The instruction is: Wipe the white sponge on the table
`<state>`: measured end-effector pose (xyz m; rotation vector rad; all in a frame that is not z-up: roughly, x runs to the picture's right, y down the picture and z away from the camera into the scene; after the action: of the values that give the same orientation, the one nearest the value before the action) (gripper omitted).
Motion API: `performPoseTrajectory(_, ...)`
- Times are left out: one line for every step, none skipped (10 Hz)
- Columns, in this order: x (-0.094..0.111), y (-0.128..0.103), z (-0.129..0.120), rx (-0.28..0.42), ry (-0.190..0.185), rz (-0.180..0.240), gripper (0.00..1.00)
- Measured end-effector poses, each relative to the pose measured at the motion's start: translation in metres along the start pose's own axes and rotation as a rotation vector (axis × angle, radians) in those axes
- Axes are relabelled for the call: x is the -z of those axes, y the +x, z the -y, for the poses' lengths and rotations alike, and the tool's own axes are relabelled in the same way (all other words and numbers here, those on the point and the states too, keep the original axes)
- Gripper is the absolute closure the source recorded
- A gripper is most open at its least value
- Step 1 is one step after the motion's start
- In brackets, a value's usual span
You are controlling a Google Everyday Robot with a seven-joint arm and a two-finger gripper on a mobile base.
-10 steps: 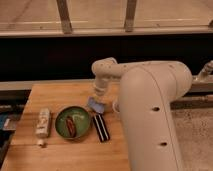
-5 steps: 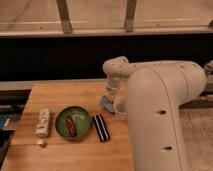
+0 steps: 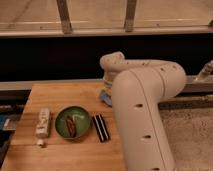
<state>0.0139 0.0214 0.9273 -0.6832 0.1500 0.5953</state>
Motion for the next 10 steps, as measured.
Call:
performPoseTrajectory(0.001,-0.014,-0.006,0.029,-0.007,0.010,1.00)
performPoseTrajectory(0.005,-0.021,-0.013,0.060,-0.012,0.017,1.00)
performPoseTrajectory(0.011,-0.024,-0.026,0.101,-0.022,0.022,1.00)
performPoseTrajectory(0.016,-0.026,-0.045,0.149,-0.034,0.031,1.00)
performPoseTrajectory(0.018,-0.028,-0.061,0.184,-0.045,0.034,1.00)
performPoseTrajectory(0.020,-0.028,-0.081,0.223,-0.066,0.047,1.00)
performPoseTrajectory(0.022,-0.022,-0.093,0.243,-0.081,0.042,1.00)
performPoseTrajectory(0.023,-0.014,-0.101,0.248,-0.087,0.041,1.00)
performPoseTrajectory(0.024,-0.005,-0.102,0.240,-0.090,0.037,1.00)
performPoseTrajectory(0.022,0.014,-0.096,0.211,-0.094,0.023,1.00)
